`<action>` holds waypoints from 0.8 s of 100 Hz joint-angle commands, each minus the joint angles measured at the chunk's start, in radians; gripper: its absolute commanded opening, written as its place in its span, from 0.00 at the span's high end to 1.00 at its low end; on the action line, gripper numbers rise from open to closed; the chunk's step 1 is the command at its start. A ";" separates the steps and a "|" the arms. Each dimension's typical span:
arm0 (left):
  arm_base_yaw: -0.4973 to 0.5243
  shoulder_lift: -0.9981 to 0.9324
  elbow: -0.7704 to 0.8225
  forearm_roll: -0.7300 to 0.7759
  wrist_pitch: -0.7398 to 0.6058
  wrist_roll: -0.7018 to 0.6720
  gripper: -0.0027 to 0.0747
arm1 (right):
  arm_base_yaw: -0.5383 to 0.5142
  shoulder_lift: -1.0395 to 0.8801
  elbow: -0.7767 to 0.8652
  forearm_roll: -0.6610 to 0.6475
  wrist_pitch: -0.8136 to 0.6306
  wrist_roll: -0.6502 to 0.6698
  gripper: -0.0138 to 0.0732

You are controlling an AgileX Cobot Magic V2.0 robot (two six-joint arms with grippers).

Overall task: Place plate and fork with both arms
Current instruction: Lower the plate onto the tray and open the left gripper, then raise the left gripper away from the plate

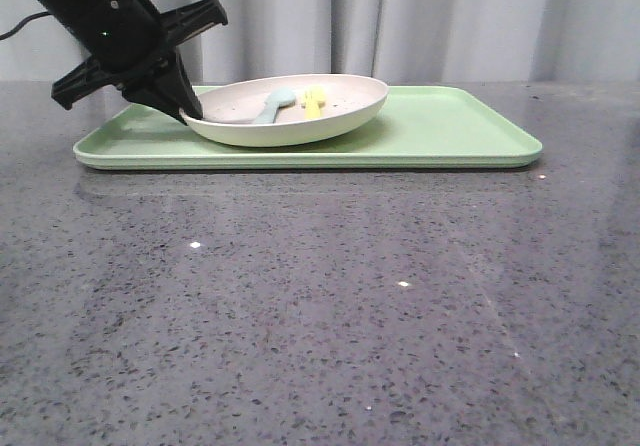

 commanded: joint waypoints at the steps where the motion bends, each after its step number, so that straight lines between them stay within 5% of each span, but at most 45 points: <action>1: -0.009 -0.059 -0.021 -0.021 -0.041 -0.008 0.99 | -0.004 0.015 -0.034 -0.005 -0.067 -0.007 0.28; 15: -0.009 -0.059 -0.021 -0.021 -0.041 -0.008 0.91 | -0.004 0.015 -0.034 -0.005 -0.067 -0.007 0.28; 64: -0.009 -0.059 -0.023 -0.021 -0.043 -0.008 0.40 | -0.004 0.015 -0.034 -0.005 -0.067 -0.007 0.28; 80: -0.009 -0.075 -0.027 -0.021 -0.048 -0.008 0.38 | -0.004 0.015 -0.034 -0.005 -0.067 -0.007 0.28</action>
